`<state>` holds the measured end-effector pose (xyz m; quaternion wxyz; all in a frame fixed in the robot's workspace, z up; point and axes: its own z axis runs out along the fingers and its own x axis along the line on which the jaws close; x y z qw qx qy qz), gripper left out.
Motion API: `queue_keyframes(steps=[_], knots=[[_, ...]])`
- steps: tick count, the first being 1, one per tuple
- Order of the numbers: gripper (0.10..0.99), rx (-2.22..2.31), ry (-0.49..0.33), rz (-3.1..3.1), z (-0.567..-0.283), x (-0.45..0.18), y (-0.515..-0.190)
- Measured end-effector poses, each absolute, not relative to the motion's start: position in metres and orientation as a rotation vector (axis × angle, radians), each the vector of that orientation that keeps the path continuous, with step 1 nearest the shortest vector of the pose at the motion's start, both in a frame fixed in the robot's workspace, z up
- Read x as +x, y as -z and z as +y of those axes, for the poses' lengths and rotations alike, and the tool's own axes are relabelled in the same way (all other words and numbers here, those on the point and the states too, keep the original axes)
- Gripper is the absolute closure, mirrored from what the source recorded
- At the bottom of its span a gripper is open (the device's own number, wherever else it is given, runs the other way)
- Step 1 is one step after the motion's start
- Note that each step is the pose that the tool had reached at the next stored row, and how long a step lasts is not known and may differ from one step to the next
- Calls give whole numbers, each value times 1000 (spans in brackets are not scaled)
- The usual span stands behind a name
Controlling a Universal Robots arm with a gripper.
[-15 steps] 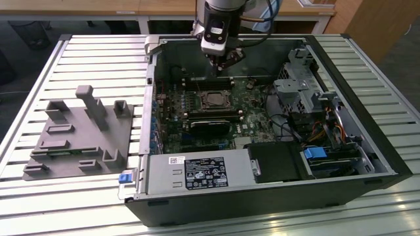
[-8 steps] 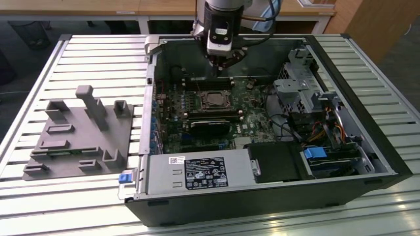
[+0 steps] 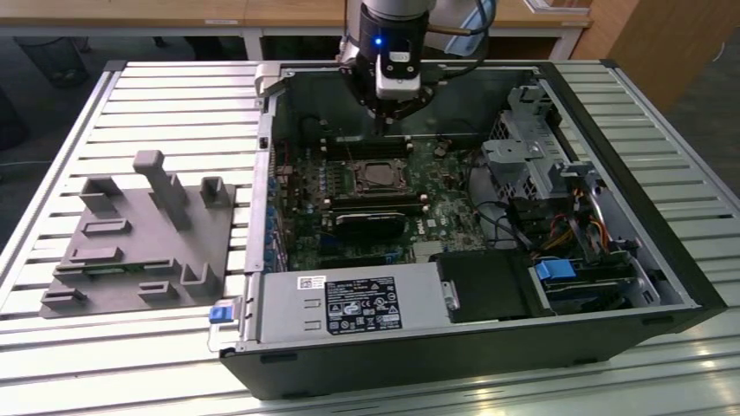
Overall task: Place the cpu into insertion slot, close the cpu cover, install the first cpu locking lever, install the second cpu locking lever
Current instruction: 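Install the first cpu locking lever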
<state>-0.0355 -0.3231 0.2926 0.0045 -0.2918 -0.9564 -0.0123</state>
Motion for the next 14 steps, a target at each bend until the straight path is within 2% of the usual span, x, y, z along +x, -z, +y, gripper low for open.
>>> queue_keyframes(steps=[14], knots=[[980, -588, 37, -3075, -323, -35, -289]])
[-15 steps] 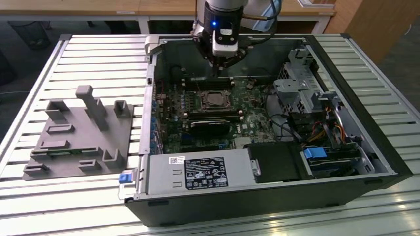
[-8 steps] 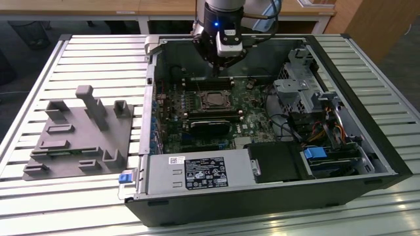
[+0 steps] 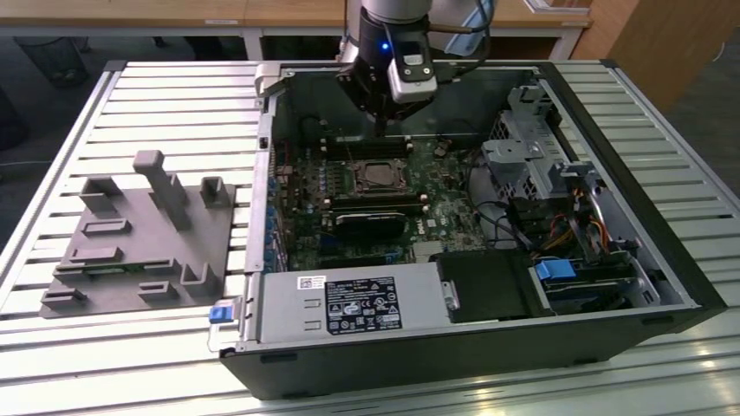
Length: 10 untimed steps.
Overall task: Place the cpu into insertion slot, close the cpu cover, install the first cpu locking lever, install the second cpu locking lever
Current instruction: 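Install the first cpu locking lever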
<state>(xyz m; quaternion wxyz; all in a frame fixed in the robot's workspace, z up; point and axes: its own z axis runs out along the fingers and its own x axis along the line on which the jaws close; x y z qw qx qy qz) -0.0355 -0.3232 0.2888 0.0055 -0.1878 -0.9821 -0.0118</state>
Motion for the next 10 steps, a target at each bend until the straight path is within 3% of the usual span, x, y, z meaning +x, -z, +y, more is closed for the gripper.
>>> queue_keyframes(steps=[10], knots=[[980, -391, 43, -3129, -323, -36, -282]])
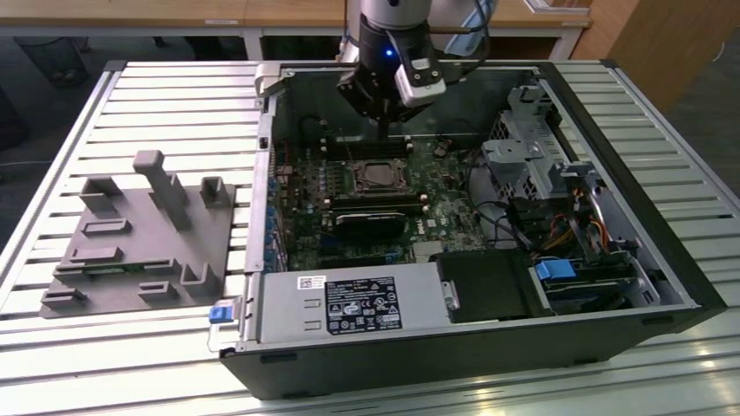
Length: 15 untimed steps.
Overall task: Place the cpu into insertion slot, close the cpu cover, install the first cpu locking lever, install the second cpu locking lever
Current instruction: 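Install the first cpu locking lever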
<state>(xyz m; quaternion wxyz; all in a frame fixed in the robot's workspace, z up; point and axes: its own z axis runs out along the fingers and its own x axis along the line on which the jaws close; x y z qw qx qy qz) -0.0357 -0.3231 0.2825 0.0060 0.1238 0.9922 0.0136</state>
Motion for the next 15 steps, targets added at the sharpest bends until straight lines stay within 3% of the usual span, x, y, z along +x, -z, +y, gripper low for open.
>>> queue_keyframes(steps=[15], knots=[[980, -38, -45, 3133, -323, -36, -277]])
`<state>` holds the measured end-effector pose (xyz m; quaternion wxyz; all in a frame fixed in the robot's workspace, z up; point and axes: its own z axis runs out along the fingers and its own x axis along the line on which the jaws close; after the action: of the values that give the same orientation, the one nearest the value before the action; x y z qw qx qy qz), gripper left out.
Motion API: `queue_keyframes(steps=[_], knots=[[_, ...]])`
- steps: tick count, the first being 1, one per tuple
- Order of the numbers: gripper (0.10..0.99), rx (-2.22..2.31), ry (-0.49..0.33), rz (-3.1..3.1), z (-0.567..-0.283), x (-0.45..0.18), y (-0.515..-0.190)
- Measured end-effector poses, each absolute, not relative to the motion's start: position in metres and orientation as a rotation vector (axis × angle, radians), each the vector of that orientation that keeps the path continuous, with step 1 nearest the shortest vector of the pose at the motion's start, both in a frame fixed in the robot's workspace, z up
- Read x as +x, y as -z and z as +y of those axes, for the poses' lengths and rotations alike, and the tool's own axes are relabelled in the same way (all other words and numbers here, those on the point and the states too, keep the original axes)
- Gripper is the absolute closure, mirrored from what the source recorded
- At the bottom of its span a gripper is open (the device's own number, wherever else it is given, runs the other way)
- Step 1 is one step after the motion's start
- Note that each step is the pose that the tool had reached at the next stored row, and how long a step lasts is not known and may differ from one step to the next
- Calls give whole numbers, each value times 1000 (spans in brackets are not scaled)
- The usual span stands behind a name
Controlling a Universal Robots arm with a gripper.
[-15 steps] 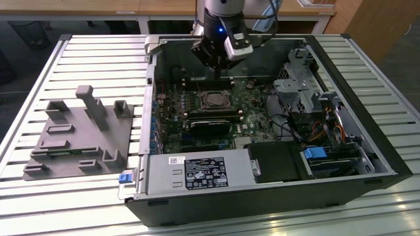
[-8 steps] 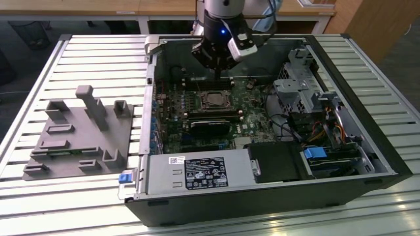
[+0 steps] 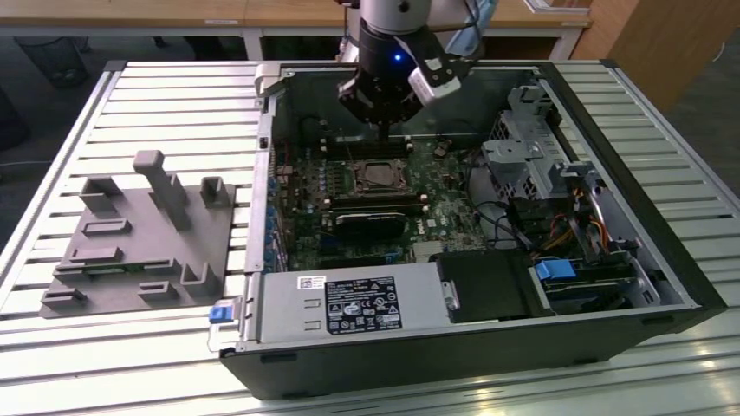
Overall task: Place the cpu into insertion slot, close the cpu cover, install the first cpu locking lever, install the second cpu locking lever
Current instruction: 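Install the first cpu locking lever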
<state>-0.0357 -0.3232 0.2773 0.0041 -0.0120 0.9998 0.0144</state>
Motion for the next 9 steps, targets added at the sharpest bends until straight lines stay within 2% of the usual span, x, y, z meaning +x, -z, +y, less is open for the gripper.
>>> queue_keyframes(steps=[9], knots=[[980, -155, -45, 3119, -323, -41, -277]])
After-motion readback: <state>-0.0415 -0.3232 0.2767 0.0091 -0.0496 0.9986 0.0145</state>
